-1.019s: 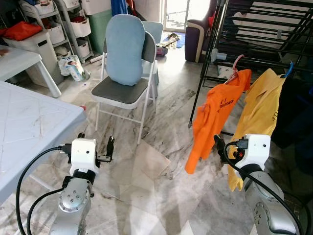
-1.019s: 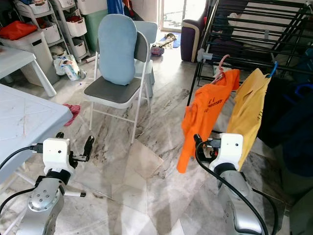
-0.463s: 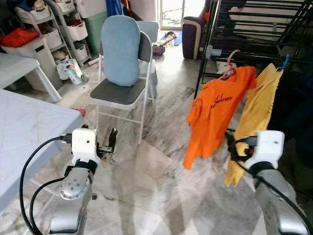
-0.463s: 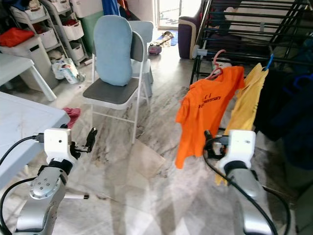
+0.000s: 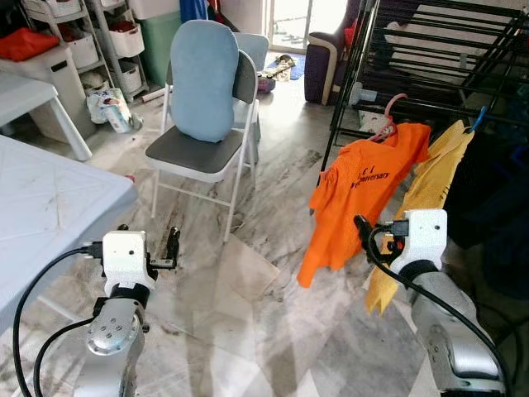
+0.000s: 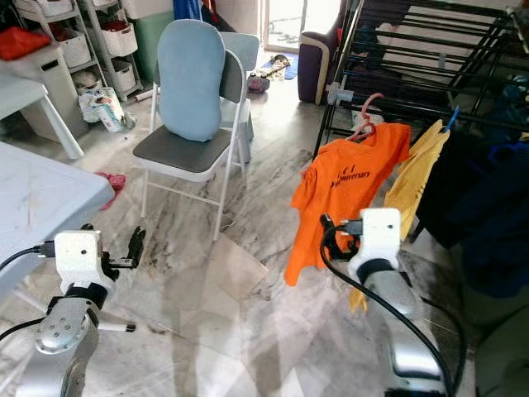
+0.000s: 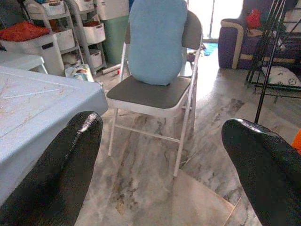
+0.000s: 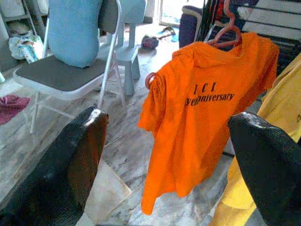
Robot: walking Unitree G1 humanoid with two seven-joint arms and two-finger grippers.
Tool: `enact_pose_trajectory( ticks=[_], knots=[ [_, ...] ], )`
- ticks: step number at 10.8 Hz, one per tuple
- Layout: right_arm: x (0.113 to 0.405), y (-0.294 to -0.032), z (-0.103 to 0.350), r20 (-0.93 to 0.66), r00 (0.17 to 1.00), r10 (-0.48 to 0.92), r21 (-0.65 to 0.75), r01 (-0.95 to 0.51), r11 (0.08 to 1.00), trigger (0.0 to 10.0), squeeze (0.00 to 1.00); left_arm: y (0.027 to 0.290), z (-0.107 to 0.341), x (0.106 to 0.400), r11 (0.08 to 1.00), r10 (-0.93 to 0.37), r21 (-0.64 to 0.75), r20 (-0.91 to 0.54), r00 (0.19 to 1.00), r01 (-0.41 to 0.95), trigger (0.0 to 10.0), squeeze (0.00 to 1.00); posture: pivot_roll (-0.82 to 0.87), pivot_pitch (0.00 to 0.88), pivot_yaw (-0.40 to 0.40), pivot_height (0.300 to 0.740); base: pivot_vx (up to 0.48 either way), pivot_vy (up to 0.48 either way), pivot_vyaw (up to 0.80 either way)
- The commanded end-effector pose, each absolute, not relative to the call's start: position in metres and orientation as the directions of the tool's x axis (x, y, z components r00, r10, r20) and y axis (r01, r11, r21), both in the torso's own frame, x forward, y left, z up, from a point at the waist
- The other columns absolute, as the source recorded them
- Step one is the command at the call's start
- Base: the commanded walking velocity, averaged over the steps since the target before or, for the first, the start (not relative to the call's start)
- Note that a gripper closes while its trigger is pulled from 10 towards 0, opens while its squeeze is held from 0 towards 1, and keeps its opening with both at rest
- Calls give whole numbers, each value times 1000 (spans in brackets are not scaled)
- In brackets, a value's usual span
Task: Hang hanger
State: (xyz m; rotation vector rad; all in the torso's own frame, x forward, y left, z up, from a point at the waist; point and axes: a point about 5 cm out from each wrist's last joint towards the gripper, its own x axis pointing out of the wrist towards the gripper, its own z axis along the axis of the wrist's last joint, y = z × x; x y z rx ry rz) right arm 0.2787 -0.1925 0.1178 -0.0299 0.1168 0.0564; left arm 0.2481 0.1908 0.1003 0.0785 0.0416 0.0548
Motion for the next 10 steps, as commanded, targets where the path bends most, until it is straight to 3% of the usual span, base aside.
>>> enact_pose_trajectory(
  ticks=[1,5,7,10],
  knots=[
    [280,-196,122,-93,995,32,-19,-34,999,10000,0,189,104,251,997,38,68,-28,999,-36,10000,0,-89,0,-33,740,0,0,0],
    [266,-203,117,-104,994,-26,-6,26,1000,10000,0,182,102,259,999,-23,35,-38,999,25,10000,0,-141,0,24,740,0,0,-100],
    [267,-203,119,-94,995,-32,-1,32,999,10000,0,179,105,263,998,-45,30,-23,999,46,10000,0,-145,0,32,740,259,0,-588],
    [266,-202,118,-89,995,-35,-1,35,999,10000,0,172,106,267,997,-81,19,-19,997,81,10000,0,-151,0,42,740,314,0,0]
  ],
)
